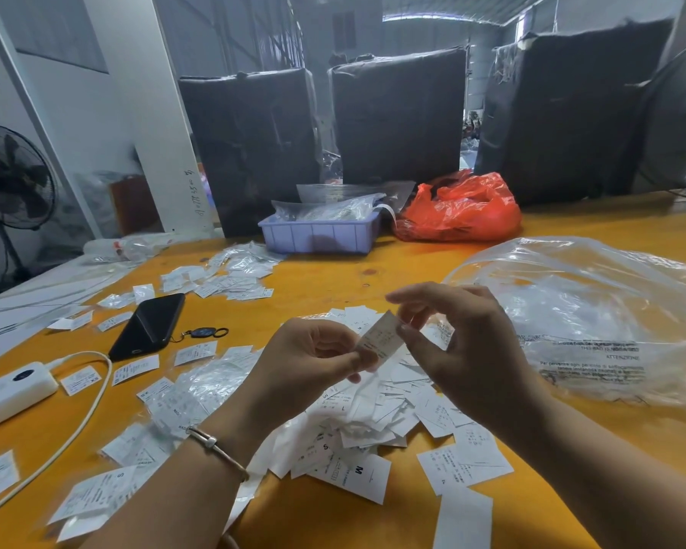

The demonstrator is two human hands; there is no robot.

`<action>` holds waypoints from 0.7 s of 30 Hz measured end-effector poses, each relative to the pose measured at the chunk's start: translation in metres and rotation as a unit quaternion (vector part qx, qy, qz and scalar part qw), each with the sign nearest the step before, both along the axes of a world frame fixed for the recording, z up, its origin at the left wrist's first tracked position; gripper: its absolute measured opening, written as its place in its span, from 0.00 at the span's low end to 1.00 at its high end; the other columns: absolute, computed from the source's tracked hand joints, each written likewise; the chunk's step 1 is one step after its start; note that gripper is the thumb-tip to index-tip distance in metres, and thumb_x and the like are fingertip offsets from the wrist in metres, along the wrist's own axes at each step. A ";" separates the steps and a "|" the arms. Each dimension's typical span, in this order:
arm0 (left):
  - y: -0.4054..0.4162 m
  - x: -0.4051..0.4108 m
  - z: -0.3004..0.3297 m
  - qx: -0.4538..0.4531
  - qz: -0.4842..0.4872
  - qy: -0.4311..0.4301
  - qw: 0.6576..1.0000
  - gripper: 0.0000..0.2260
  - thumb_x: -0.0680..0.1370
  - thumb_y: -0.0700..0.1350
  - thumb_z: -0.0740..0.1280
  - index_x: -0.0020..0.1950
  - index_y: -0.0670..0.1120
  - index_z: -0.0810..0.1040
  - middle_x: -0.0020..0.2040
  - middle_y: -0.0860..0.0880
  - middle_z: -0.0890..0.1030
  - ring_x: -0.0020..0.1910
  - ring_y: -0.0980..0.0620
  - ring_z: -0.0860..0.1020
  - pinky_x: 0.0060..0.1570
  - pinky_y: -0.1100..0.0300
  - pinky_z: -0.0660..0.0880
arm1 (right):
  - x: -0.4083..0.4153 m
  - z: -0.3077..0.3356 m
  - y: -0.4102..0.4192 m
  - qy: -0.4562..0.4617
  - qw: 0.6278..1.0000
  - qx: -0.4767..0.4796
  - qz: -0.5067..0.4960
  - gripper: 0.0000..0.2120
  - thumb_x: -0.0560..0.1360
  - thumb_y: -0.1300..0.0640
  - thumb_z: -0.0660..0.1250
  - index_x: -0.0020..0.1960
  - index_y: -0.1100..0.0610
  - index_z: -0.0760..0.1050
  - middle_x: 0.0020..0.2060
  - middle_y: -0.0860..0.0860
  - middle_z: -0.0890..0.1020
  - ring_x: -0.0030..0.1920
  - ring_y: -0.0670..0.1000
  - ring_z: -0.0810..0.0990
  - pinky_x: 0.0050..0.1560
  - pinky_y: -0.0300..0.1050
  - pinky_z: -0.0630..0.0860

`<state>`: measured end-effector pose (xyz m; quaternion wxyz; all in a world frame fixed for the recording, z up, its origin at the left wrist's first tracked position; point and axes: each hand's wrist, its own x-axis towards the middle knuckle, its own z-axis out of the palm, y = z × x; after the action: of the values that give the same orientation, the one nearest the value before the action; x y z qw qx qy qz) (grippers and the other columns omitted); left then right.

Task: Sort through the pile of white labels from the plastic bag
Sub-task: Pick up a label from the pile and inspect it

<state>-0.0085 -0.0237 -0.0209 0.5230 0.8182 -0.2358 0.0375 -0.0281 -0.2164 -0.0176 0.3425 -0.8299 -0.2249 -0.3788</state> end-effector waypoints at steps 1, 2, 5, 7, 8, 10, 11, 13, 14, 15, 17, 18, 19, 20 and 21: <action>0.000 0.000 0.000 -0.003 0.001 0.000 1.000 0.13 0.68 0.50 0.73 0.46 0.42 0.86 0.41 0.50 0.87 0.37 0.51 0.83 0.39 0.62 0.80 | -0.001 0.001 0.000 -0.010 1.000 -0.009 -0.006 0.12 0.68 0.63 0.75 0.49 0.52 0.82 0.38 0.42 0.83 0.38 0.41 0.79 0.52 0.48 0.70; 0.000 0.000 0.001 -0.003 0.002 -0.001 1.000 0.14 0.68 0.51 0.73 0.47 0.42 0.86 0.41 0.50 0.87 0.37 0.51 0.83 0.39 0.62 0.80 | -0.001 0.001 0.000 -0.016 1.000 -0.018 -0.007 0.10 0.68 0.63 0.75 0.47 0.52 0.83 0.38 0.42 0.83 0.38 0.42 0.79 0.52 0.49 0.70; 0.001 0.001 -0.001 0.004 0.002 -0.003 1.000 0.11 0.70 0.48 0.74 0.47 0.42 0.86 0.40 0.49 0.86 0.37 0.51 0.83 0.39 0.63 0.79 | 0.000 0.000 0.000 -0.021 0.999 -0.031 -0.005 0.09 0.68 0.63 0.76 0.47 0.53 0.83 0.38 0.43 0.84 0.37 0.43 0.80 0.51 0.51 0.71; 0.000 0.001 -0.001 0.005 -0.002 -0.002 1.000 0.09 0.71 0.46 0.74 0.46 0.43 0.86 0.40 0.49 0.86 0.37 0.51 0.83 0.39 0.64 0.79 | -0.001 -0.003 0.002 -0.016 1.000 -0.016 -0.011 0.11 0.68 0.63 0.76 0.49 0.53 0.83 0.38 0.43 0.84 0.36 0.42 0.80 0.51 0.49 0.71; 0.000 0.001 0.000 0.004 -0.004 -0.004 1.000 0.09 0.71 0.47 0.74 0.46 0.44 0.86 0.41 0.50 0.86 0.37 0.51 0.84 0.39 0.64 0.79 | -0.001 -0.003 0.002 -0.014 1.000 -0.004 -0.015 0.12 0.67 0.63 0.77 0.50 0.53 0.83 0.38 0.43 0.84 0.36 0.41 0.80 0.51 0.49 0.71; 0.000 0.000 0.001 -0.001 -0.009 -0.003 1.000 0.10 0.69 0.49 0.73 0.46 0.45 0.86 0.41 0.50 0.87 0.37 0.52 0.84 0.39 0.64 0.79 | 0.000 -0.003 0.000 -0.014 1.000 0.013 -0.023 0.10 0.67 0.62 0.77 0.47 0.53 0.83 0.37 0.43 0.84 0.35 0.41 0.79 0.50 0.48 0.72; 0.000 0.000 0.001 -0.003 -0.011 -0.003 1.000 0.11 0.69 0.50 0.73 0.46 0.45 0.86 0.41 0.50 0.87 0.37 0.52 0.84 0.39 0.64 0.79 | 0.000 -0.003 0.000 -0.013 0.999 0.015 -0.026 0.09 0.67 0.62 0.77 0.46 0.53 0.83 0.37 0.43 0.84 0.35 0.41 0.79 0.50 0.49 0.72; 0.000 0.000 0.001 -0.004 -0.010 -0.004 1.000 0.11 0.69 0.50 0.73 0.46 0.44 0.86 0.41 0.50 0.87 0.36 0.52 0.84 0.39 0.65 0.79 | 0.000 -0.002 -0.001 -0.008 1.000 0.011 -0.023 0.06 0.68 0.62 0.76 0.43 0.52 0.84 0.36 0.43 0.84 0.35 0.42 0.80 0.49 0.51 0.73; 0.000 0.000 0.001 -0.004 -0.008 -0.005 1.000 0.12 0.68 0.50 0.74 0.46 0.44 0.86 0.41 0.50 0.87 0.36 0.52 0.84 0.38 0.65 0.79 | 0.000 -0.002 -0.001 -0.005 1.000 0.004 -0.016 0.06 0.69 0.61 0.76 0.42 0.52 0.84 0.36 0.43 0.84 0.36 0.42 0.80 0.49 0.51 0.72; -0.001 0.000 0.001 -0.003 -0.007 -0.006 1.000 0.13 0.68 0.50 0.74 0.46 0.43 0.86 0.40 0.50 0.87 0.37 0.52 0.84 0.38 0.64 0.79 | 0.000 -0.002 0.000 -0.002 1.000 -0.007 -0.006 0.05 0.69 0.61 0.76 0.42 0.52 0.84 0.36 0.42 0.83 0.36 0.42 0.80 0.49 0.51 0.72; 0.000 0.000 0.001 0.000 -0.007 -0.008 1.000 0.13 0.68 0.49 0.74 0.47 0.42 0.86 0.40 0.49 0.86 0.37 0.52 0.84 0.38 0.64 0.78 | -0.001 -0.002 0.002 0.007 0.999 -0.018 0.026 0.05 0.69 0.60 0.75 0.43 0.52 0.84 0.37 0.42 0.83 0.36 0.41 0.80 0.47 0.50 0.74; 0.000 0.000 0.001 0.001 -0.006 -0.006 1.000 0.13 0.69 0.48 0.74 0.47 0.41 0.86 0.40 0.49 0.86 0.37 0.51 0.84 0.38 0.65 0.78 | 0.000 -0.002 0.002 0.020 0.998 0.000 0.051 0.05 0.69 0.61 0.75 0.43 0.53 0.84 0.37 0.42 0.84 0.37 0.41 0.80 0.45 0.48 0.76; 0.000 0.001 0.001 0.000 -0.004 -0.003 1.000 0.11 0.69 0.47 0.74 0.46 0.41 0.86 0.40 0.48 0.86 0.37 0.51 0.83 0.38 0.64 0.79 | 0.001 -0.001 0.001 0.037 0.996 0.030 0.075 0.06 0.69 0.63 0.75 0.44 0.54 0.85 0.37 0.43 0.84 0.37 0.42 0.81 0.43 0.45 0.77; 0.001 0.001 0.001 -0.004 -0.003 0.002 1.000 0.11 0.70 0.47 0.74 0.46 0.41 0.86 0.40 0.48 0.86 0.37 0.50 0.83 0.39 0.64 0.79 | 0.002 0.000 0.000 0.054 0.993 0.062 0.090 0.07 0.69 0.65 0.75 0.44 0.55 0.85 0.37 0.44 0.84 0.38 0.43 0.81 0.41 0.43 0.78; 0.001 0.001 0.001 -0.008 -0.003 0.005 1.000 0.10 0.69 0.47 0.74 0.45 0.41 0.86 0.39 0.48 0.86 0.37 0.50 0.83 0.39 0.63 0.79 | 0.003 0.000 -0.001 0.069 0.989 0.086 0.096 0.07 0.69 0.66 0.74 0.44 0.55 0.85 0.36 0.44 0.84 0.39 0.44 0.81 0.41 0.40 0.78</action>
<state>-0.0078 -0.0231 -0.0199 0.5306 0.8137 -0.2350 0.0335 -0.0253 -0.2179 -0.0173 0.4618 -0.7959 -0.2463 -0.3042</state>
